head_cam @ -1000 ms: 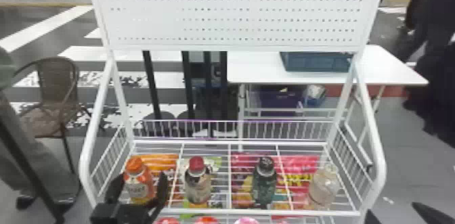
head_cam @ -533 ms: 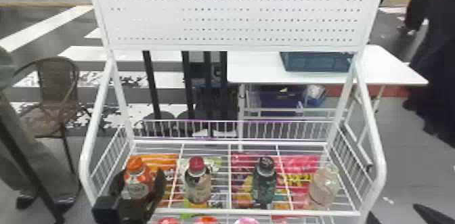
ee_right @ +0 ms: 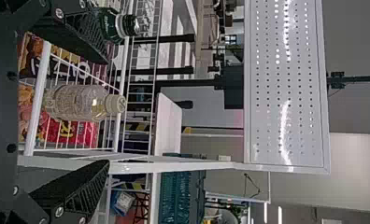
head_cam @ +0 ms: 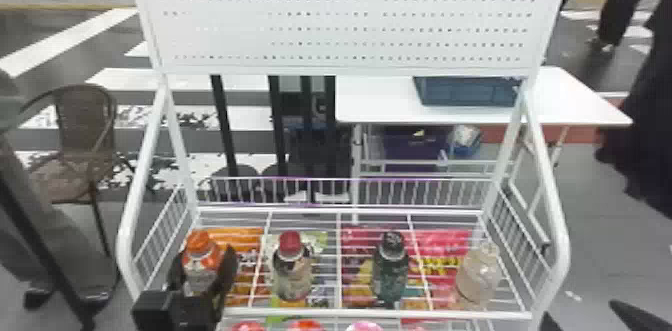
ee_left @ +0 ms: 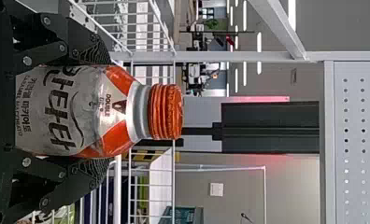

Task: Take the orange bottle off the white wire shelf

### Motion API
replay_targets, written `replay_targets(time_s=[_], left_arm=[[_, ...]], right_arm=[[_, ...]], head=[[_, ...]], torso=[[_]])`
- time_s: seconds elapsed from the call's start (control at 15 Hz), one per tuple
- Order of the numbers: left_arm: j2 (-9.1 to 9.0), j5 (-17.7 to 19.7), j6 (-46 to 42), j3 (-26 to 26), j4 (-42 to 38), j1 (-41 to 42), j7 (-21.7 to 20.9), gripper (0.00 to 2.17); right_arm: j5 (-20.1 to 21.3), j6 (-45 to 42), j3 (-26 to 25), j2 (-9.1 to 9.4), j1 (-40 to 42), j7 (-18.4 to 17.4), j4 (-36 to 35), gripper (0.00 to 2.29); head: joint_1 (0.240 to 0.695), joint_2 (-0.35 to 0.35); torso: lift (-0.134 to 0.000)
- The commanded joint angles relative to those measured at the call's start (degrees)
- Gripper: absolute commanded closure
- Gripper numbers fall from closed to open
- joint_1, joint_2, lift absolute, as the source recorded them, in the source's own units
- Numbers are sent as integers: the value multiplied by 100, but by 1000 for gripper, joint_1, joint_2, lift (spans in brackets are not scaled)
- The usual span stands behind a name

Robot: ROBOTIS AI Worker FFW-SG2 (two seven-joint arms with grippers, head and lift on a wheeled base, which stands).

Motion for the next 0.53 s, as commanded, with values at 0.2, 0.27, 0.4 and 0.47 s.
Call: replay_targets(time_s=[0.2, 0.27, 0.4, 0.47], left_arm=[[28, 26, 35, -17, -184, 130, 52, 603], [37, 17, 35, -17, -412, 218, 52, 603], [151, 0, 299, 27, -1028, 473, 96, 603], [222, 0, 650, 53, -1441, 640, 184, 603]], right_arm=[[-7, 0, 18, -1, -22, 0, 6, 144], [-7, 0, 18, -1, -22, 0, 6, 144], [-7, 0, 27, 7, -22, 0, 6, 144], [2, 0, 27, 7, -22, 0, 6, 144]], head=[[499, 0], [499, 0], [499, 0], [499, 0]], torso=[[0], [0], [0], [0]])
